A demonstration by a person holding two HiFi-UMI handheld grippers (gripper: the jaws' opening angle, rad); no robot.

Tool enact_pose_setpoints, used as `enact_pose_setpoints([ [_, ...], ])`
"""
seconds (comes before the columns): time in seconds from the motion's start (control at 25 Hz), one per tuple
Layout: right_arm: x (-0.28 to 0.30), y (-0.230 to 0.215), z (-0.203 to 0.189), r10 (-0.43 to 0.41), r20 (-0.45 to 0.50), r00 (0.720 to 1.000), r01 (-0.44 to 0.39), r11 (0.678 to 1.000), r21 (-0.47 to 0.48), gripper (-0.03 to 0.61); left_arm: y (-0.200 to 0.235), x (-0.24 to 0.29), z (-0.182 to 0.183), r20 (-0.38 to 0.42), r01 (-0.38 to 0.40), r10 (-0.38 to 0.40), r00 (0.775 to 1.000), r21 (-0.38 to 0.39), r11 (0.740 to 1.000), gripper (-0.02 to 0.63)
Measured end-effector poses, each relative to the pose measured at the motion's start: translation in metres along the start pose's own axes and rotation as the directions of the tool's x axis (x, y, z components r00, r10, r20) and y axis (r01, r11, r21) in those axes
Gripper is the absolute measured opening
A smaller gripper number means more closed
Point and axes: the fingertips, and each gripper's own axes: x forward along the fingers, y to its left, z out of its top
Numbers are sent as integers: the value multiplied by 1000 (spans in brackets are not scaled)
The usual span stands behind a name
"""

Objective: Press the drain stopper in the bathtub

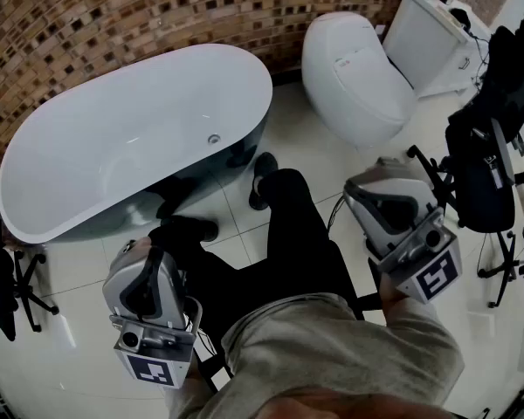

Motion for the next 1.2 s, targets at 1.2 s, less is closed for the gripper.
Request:
enact_pose_setpoints([
  [1.2, 190, 35, -434, 502, -421, 756, -314, 842, 439, 0, 165, 15, -379, -490, -90, 53, 870, -51, 995, 2],
])
